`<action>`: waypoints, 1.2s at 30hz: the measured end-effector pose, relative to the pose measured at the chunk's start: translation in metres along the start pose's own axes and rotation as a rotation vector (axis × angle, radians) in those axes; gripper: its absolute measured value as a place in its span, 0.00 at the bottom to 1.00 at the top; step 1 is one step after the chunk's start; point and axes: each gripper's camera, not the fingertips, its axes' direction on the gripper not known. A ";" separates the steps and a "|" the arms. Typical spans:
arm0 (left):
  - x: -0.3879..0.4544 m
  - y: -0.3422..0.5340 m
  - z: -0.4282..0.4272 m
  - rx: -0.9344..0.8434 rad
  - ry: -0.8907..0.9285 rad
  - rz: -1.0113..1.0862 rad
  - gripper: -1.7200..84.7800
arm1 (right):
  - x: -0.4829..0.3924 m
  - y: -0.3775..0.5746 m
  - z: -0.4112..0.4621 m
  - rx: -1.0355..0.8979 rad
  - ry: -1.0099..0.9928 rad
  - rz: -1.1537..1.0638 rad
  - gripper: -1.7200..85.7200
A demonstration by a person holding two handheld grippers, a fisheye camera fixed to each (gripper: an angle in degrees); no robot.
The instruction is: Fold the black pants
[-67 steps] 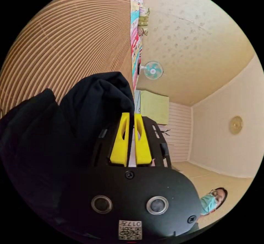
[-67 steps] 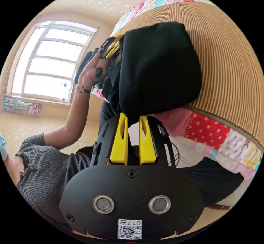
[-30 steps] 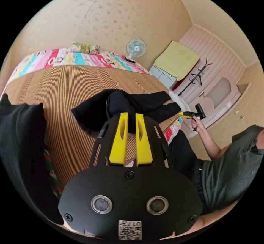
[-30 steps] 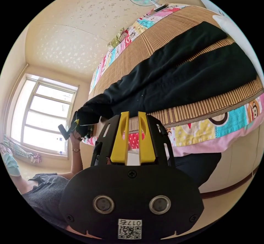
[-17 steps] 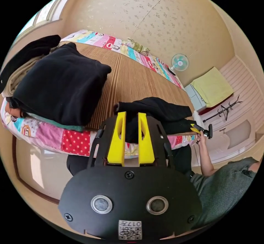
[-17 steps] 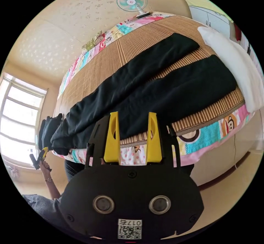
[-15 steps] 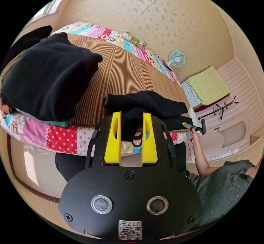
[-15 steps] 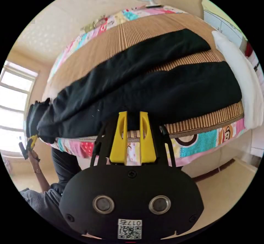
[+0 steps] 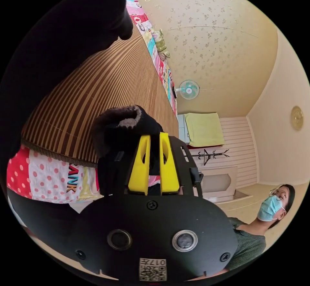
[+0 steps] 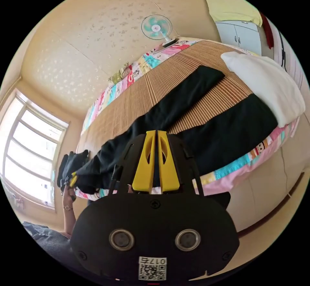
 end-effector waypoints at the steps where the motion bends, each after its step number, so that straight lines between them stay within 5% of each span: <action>1: 0.010 0.002 0.000 0.010 -0.021 0.035 0.07 | 0.007 -0.009 0.007 -0.024 -0.005 0.025 0.09; 6: 0.060 0.019 0.001 0.043 -0.087 0.202 0.04 | 0.075 -0.067 0.079 -0.155 0.000 0.174 0.17; 13: 0.113 0.032 -0.001 0.077 -0.178 0.419 0.02 | 0.103 -0.109 0.089 -0.086 -0.048 0.153 0.06; 18: 0.143 0.020 -0.005 0.104 -0.149 0.514 0.02 | -0.008 -0.088 -0.027 0.509 0.100 -0.153 0.05; 20: 0.154 -0.018 0.003 0.137 -0.182 0.457 0.02 | -0.041 -0.111 -0.036 0.536 0.176 -0.189 0.05; 25: 0.136 -0.135 0.074 0.226 -0.324 0.276 0.06 | -0.051 -0.263 0.064 0.017 0.192 -0.100 0.08; 27: 0.126 -0.158 0.104 0.247 -0.406 0.205 0.09 | -0.041 -0.296 0.118 -0.232 0.165 -0.041 0.19; 31: 0.163 -0.118 0.143 0.250 -0.509 0.435 0.15 | -0.067 -0.256 0.095 -0.134 0.068 -0.217 0.24; 36: 0.134 -0.050 0.214 -0.129 -0.736 0.554 0.12 | -0.039 -0.117 0.086 -0.230 0.038 -0.322 0.16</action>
